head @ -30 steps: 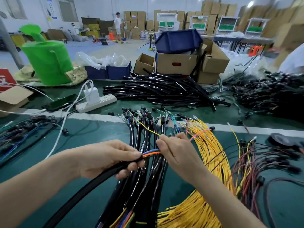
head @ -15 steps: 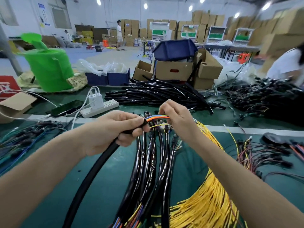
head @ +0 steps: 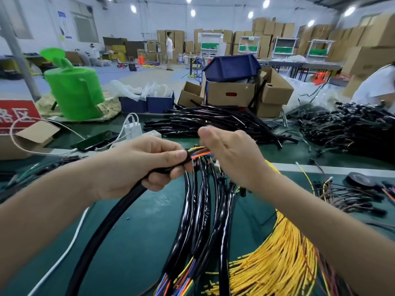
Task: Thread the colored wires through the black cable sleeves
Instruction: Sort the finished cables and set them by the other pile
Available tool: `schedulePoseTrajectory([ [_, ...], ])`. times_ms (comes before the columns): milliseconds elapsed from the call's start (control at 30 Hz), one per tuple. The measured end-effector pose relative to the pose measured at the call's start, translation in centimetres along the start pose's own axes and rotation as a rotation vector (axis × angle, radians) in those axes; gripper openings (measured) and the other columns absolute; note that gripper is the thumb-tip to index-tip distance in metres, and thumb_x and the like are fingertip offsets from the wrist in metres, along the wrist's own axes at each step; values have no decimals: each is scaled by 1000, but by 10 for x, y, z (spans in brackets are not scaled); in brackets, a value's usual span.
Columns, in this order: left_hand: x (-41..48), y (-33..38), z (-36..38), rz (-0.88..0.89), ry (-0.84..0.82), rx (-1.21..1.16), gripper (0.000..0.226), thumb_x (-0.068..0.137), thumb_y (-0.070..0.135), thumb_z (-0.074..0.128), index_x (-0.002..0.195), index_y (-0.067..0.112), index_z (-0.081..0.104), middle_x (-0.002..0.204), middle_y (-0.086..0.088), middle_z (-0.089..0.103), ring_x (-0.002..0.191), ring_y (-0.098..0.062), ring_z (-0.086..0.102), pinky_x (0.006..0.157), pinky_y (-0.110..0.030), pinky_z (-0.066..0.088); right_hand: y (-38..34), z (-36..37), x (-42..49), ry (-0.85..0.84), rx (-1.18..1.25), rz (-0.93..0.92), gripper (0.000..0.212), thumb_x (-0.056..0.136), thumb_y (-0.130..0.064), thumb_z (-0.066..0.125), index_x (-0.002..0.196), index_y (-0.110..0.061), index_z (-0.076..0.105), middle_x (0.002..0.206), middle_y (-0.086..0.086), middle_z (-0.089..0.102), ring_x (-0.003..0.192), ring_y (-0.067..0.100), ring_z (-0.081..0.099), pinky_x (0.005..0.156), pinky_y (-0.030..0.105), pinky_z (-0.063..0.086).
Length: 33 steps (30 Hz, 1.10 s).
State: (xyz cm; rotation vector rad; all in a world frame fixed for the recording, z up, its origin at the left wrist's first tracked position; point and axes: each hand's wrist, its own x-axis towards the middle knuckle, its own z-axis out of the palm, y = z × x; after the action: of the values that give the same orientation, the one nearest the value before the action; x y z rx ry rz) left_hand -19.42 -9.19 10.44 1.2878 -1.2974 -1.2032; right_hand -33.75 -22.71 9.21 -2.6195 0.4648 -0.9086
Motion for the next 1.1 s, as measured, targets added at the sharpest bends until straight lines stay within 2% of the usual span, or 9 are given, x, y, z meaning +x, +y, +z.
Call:
schedulePoseTrajectory([
  [67,-3,-2,-3,-24,2,12,22,85,25,55,72,16,71,57,3,50,38,-2,32,36,-9,27,15,-2,-5,-114,150,204,80,84,-72,17,65,-8,61,40,-6,43,44,13,43,59,32,38],
  [167,-5,-6,-5,-71,-33,29,24,84,29,51,74,16,70,58,3,49,38,-2,31,35,-11,26,26,-4,-14,-151,90,221,82,83,-75,17,56,-9,57,37,-6,42,39,10,41,56,30,35],
  [333,8,-12,3,-71,14,248,27,86,27,50,84,4,62,56,0,49,37,-7,28,36,-14,23,26,-10,-16,-44,-432,83,57,101,-37,33,49,-13,29,42,2,30,46,29,35,57,34,28],
  [467,23,-15,19,-88,24,261,26,98,17,43,89,0,60,56,0,49,39,-7,28,38,-15,22,8,9,-27,6,-403,-137,25,88,-19,65,63,-16,60,42,6,48,37,32,50,42,38,45],
  [600,27,-16,18,-100,39,296,27,99,20,43,87,2,60,55,2,47,39,-6,28,37,-14,24,20,23,-27,-83,102,79,63,90,-67,13,57,-32,52,50,-10,52,52,10,47,56,26,34],
  [733,24,-19,5,-143,105,277,27,98,20,44,83,6,61,54,3,48,37,-5,29,35,-12,24,61,26,-30,-132,305,302,75,87,-65,15,57,-10,55,49,-1,47,47,14,41,55,28,33],
  [900,23,-31,3,-194,83,323,26,99,19,44,85,5,60,55,3,49,37,-6,29,36,-13,25,59,39,-32,-119,19,190,67,86,-60,9,53,-8,36,50,3,36,49,20,36,52,32,25],
  [1033,24,-39,7,-253,38,323,28,99,20,43,87,3,62,55,3,50,38,-6,31,36,-13,26,36,49,-33,-134,-180,18,62,96,-59,4,54,-20,29,46,-5,31,50,26,43,54,34,42],
  [1100,24,-45,11,-283,8,329,29,98,23,44,89,1,62,55,3,50,38,-6,31,37,-13,26,28,56,-36,-144,-194,-20,68,89,-68,-6,50,-27,33,44,-7,30,53,22,41,58,35,39],
])
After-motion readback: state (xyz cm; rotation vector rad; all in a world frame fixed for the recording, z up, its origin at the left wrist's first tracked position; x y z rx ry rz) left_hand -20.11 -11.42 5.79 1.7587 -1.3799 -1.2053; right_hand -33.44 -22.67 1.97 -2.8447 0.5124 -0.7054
